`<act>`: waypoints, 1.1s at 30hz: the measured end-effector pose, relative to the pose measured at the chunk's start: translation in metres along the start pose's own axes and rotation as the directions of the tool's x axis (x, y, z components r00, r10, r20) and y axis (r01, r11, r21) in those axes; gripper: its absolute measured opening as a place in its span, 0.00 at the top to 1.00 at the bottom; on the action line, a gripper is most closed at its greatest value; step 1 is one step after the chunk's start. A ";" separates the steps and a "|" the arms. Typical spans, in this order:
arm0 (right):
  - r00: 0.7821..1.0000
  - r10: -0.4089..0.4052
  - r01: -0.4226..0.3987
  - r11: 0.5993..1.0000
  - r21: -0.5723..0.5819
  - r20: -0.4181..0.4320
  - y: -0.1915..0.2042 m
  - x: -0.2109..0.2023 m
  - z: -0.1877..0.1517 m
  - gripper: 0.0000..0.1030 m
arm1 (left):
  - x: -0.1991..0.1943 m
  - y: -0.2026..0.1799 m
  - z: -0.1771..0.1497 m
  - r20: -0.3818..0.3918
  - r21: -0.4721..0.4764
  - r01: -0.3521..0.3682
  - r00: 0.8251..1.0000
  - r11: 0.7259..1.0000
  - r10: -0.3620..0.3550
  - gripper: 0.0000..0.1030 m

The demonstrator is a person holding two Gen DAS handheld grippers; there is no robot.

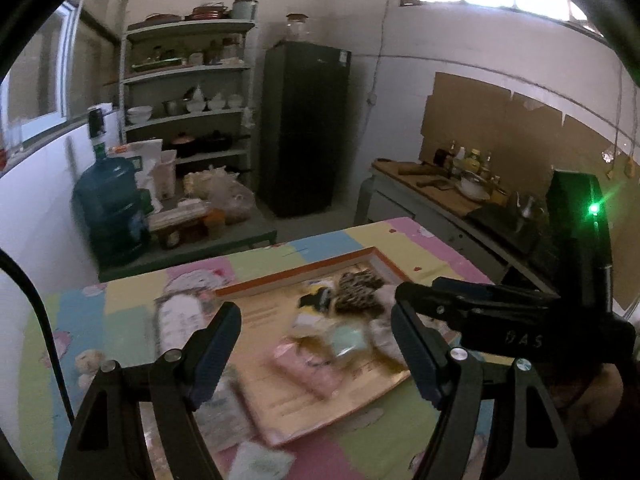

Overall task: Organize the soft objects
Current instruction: 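Withdraw both grippers from the box lid toward the remaining items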

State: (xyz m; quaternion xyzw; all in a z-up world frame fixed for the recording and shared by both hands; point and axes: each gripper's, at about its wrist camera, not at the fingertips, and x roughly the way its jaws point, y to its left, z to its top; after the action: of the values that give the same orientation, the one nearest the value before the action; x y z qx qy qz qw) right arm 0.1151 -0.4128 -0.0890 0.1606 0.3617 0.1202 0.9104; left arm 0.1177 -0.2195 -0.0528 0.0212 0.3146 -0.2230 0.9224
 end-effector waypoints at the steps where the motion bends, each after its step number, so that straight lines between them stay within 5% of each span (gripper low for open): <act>1: 1.000 0.002 -0.002 1.000 0.007 0.005 0.008 -0.001 -0.003 0.34 | -0.007 0.008 -0.003 0.004 -0.001 -0.009 1.000 1.000 0.009 0.25; 17: 0.999 -0.031 0.032 0.999 -0.041 0.035 0.120 -0.009 -0.045 0.34 | -0.079 0.098 -0.047 0.024 -0.075 -0.062 0.998 0.995 0.064 0.25; 33: 0.998 -0.060 0.060 0.997 -0.043 0.007 0.169 -0.007 -0.087 0.27 | -0.117 0.152 -0.089 0.014 -0.136 -0.063 0.998 0.989 0.065 0.25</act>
State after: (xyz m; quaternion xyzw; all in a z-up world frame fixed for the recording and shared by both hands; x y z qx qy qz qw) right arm 0.0317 -0.2421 -0.0806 0.1304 0.3613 0.1002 0.9178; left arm 0.0488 -0.0202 -0.0701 -0.0336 0.3197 -0.1716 0.9312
